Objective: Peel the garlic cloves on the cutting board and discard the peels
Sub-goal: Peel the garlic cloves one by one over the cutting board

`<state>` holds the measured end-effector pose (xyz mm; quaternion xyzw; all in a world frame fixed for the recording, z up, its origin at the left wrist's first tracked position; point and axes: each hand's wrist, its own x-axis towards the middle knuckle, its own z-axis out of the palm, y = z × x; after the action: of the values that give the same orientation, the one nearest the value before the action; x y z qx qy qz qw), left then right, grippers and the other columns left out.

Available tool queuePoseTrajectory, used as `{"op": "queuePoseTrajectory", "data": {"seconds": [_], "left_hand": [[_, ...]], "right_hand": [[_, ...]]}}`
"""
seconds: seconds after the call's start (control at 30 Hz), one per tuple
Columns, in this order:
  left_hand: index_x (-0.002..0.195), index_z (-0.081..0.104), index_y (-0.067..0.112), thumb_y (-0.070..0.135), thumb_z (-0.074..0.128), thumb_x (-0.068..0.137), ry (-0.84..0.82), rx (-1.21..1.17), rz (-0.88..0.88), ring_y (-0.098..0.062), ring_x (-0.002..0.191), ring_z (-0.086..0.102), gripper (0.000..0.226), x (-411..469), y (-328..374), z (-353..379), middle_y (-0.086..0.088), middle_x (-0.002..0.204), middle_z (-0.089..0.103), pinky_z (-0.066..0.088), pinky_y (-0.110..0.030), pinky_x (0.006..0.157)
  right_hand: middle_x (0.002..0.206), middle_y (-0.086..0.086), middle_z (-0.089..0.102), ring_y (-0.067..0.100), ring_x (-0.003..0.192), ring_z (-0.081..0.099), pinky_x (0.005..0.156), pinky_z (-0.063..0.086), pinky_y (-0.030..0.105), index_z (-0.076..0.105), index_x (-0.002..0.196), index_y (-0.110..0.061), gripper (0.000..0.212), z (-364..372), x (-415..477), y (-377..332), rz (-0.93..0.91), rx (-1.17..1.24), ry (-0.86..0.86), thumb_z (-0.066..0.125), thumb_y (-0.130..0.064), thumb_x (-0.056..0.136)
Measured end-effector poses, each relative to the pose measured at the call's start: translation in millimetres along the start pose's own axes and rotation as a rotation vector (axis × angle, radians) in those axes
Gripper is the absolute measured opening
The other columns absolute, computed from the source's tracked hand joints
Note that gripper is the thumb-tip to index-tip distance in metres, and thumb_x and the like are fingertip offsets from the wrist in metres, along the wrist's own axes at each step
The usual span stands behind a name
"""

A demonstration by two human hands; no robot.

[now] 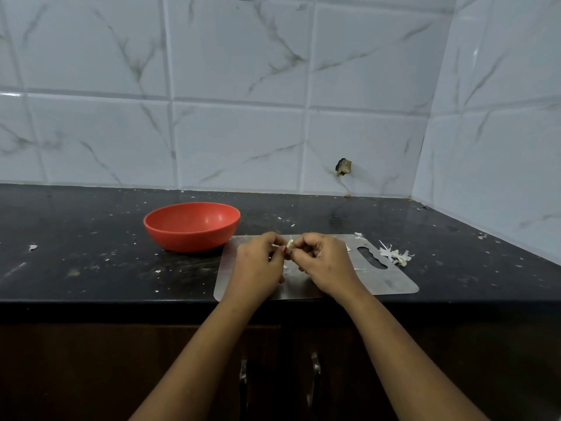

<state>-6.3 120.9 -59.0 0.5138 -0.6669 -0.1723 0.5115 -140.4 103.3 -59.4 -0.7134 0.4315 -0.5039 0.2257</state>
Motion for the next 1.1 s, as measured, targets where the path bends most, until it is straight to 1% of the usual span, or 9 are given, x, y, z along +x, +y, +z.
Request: {"op": "queuePoseTrajectory", "data": {"seconds": [0.2, 0.37, 0.47, 0.57, 0.7, 0.83, 0.97, 1.03, 1.1], "left_hand": [[0.097, 0.07, 0.015, 0.009, 0.054, 0.094, -0.059, 0.007, 0.004, -0.009, 0.05, 0.064, 0.018, 0, 0, -2, 0.003, 0.081, 0.072, 0.05, -0.014, 0.056], [0.093, 0.069, 0.013, 0.014, 0.059, 0.094, -0.103, -0.294, -0.186, -0.01, 0.05, 0.06, 0.01, 5, -2, -9, -0.005, 0.088, 0.074, 0.04, -0.017, 0.045], [0.096, 0.069, 0.011, 0.015, 0.058, 0.094, -0.123, -0.411, -0.267, -0.007, 0.051, 0.058, 0.012, 7, -2, -12, -0.002, 0.091, 0.074, 0.04, -0.017, 0.046], [0.092, 0.071, 0.014, 0.016, 0.059, 0.094, -0.144, -0.425, -0.292, -0.006, 0.053, 0.054, 0.012, 8, -2, -14, 0.0, 0.089, 0.073, 0.039, -0.015, 0.046], [0.092, 0.072, 0.008, 0.012, 0.063, 0.091, -0.114, -0.452, -0.334, -0.004, 0.051, 0.049, 0.01, 9, -2, -16, -0.004, 0.085, 0.073, 0.038, -0.014, 0.044], [0.093, 0.07, 0.009, 0.004, 0.062, 0.09, -0.102, -0.48, -0.354, -0.004, 0.049, 0.046, 0.01, 8, -3, -17, -0.007, 0.081, 0.071, 0.036, -0.013, 0.043], [0.096, 0.069, 0.007, 0.002, 0.061, 0.09, -0.083, -0.457, -0.365, -0.005, 0.048, 0.047, 0.011, 9, -5, -16, -0.007, 0.079, 0.071, 0.037, -0.014, 0.044], [0.096, 0.069, 0.007, 0.001, 0.061, 0.09, -0.084, -0.449, -0.367, -0.004, 0.048, 0.047, 0.012, 9, -5, -16, -0.008, 0.079, 0.071, 0.038, -0.014, 0.045], [0.095, 0.07, 0.008, 0.001, 0.061, 0.089, -0.089, -0.438, -0.366, -0.004, 0.049, 0.049, 0.013, 9, -4, -17, -0.008, 0.08, 0.071, 0.04, -0.014, 0.046]], "right_hand": [[0.075, 0.008, 0.07, 0.029, 0.069, 0.064, 0.066, 0.055, 0.044, 0.073, 0.078, -0.015, 0.008, 1, 0, 2, -0.007, 0.021, 0.002, 0.069, -0.012, 0.085], [0.074, 0.005, 0.068, 0.005, 0.057, 0.058, 0.055, 0.047, 0.019, 0.069, 0.075, -0.021, 0.017, -3, 0, -2, -0.004, 0.057, -0.026, 0.065, -0.009, 0.087], [0.074, 0.009, 0.068, 0.004, 0.056, 0.057, 0.055, 0.046, 0.017, 0.069, 0.076, -0.019, 0.016, -2, 0, -3, 0.019, 0.057, -0.023, 0.063, -0.009, 0.087], [0.07, 0.002, 0.066, 0.001, 0.054, 0.056, 0.053, 0.044, 0.014, 0.068, 0.079, -0.017, 0.015, -2, 1, -2, 0.055, 0.065, 0.002, 0.061, -0.009, 0.089], [0.07, 0.004, 0.067, 0.001, 0.051, 0.054, 0.051, 0.044, 0.015, 0.071, 0.082, -0.007, 0.022, -3, 3, 0, 0.132, 0.119, 0.152, 0.054, -0.013, 0.094], [0.063, 0.008, 0.066, 0.021, 0.058, 0.061, 0.057, 0.05, 0.034, 0.067, 0.071, 0.002, 0.036, -1, 7, 9, 0.17, -0.054, 0.305, 0.059, -0.025, 0.094], [0.062, -0.004, 0.06, 0.015, 0.063, 0.057, 0.053, 0.037, 0.015, 0.062, 0.065, -0.013, 0.019, 0, 9, 15, 0.219, -0.262, 0.378, 0.069, -0.011, 0.083], [0.071, -0.003, 0.063, 0.009, 0.06, 0.05, 0.051, 0.031, 0.008, 0.061, 0.069, -0.016, 0.019, 1, 8, 14, 0.162, -0.341, 0.354, 0.061, -0.001, 0.082], [0.069, -0.005, 0.061, 0.003, 0.053, 0.043, 0.048, 0.029, 0.01, 0.063, 0.07, -0.014, 0.024, 2, 7, 10, 0.114, -0.343, 0.301, 0.052, 0.003, 0.083]]}}
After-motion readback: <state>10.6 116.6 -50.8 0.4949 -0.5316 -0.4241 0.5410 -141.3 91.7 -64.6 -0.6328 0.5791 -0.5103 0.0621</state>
